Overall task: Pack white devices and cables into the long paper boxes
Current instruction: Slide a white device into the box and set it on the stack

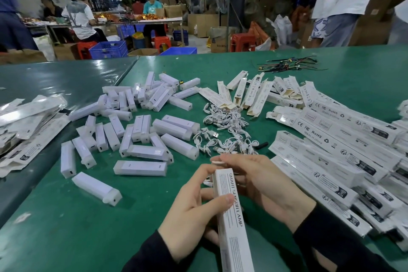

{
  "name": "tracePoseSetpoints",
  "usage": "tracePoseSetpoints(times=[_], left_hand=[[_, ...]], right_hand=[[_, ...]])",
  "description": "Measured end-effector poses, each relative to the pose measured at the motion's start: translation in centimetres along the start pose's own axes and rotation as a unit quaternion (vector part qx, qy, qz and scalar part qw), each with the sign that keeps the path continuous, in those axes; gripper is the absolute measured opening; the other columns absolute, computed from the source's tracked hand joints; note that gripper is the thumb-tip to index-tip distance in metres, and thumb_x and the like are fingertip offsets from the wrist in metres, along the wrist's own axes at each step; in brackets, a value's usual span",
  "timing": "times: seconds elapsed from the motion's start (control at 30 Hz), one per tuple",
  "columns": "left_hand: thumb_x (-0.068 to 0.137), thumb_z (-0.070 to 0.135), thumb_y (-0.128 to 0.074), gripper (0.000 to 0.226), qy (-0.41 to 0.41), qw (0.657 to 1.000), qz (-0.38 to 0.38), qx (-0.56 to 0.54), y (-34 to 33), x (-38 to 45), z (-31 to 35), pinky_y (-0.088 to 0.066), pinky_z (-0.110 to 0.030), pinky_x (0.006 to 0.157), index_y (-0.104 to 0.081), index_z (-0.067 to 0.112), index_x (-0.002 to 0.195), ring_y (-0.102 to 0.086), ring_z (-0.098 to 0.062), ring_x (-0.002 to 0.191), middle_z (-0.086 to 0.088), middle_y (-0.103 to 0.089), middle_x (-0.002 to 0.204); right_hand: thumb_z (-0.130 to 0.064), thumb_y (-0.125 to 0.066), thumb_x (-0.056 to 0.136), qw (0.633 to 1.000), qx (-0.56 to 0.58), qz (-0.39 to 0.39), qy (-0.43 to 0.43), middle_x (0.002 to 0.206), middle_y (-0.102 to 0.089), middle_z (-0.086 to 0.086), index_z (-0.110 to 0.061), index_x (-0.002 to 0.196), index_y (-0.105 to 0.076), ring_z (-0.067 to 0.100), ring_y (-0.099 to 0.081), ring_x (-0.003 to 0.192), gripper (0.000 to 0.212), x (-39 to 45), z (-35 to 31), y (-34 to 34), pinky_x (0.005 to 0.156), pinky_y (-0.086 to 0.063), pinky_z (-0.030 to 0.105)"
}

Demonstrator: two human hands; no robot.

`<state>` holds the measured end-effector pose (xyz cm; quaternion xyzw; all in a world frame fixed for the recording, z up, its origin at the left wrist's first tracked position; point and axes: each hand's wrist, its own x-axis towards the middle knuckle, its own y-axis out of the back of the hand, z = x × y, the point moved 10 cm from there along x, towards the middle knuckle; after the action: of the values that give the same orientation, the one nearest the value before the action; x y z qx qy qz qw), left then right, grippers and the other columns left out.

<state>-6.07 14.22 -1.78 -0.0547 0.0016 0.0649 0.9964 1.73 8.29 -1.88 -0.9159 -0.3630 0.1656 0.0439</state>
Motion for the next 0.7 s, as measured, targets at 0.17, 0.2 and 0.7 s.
tracePoseSetpoints(times=[0.17,0.2,0.7], left_hand=[[0.083,0.027,-0.058,0.029,-0.006,1.000,0.012,0.020,0.0,-0.1,-0.2,-0.051,-0.027,0.043,-0.050,0.046,0.103,-0.069,-0.041,0.072,-0.016,-0.072,0.092],[0.083,0.027,-0.057,0.030,-0.005,1.000,0.013,0.024,-0.1,-0.1,-0.2,-0.050,-0.026,0.042,-0.049,0.047,0.104,-0.069,-0.044,0.074,-0.015,-0.072,0.093],[0.080,0.021,-0.058,0.043,-0.014,0.996,0.025,-0.079,1.0,0.1,0.2,-0.044,-0.027,0.041,-0.037,0.036,0.114,-0.056,-0.027,0.039,-0.032,-0.067,0.083]], right_hand=[[-0.026,-0.076,0.069,1.000,0.008,0.010,0.022,0.081,-0.073,0.014,-0.003,0.091,-0.078,0.020,-0.065,0.071,0.032,0.1,-0.3,0.2,0.073,-0.052,0.028],[-0.028,-0.077,0.065,0.999,0.007,0.015,0.027,0.081,-0.073,0.014,-0.003,0.090,-0.078,0.019,-0.065,0.071,0.035,0.1,-0.4,0.3,0.073,-0.052,0.027],[-0.020,-0.067,0.088,0.993,-0.084,-0.009,0.084,0.088,-0.077,0.004,-0.018,0.089,-0.081,0.006,-0.069,0.079,0.014,-0.4,-1.9,0.3,0.067,-0.052,0.018]])
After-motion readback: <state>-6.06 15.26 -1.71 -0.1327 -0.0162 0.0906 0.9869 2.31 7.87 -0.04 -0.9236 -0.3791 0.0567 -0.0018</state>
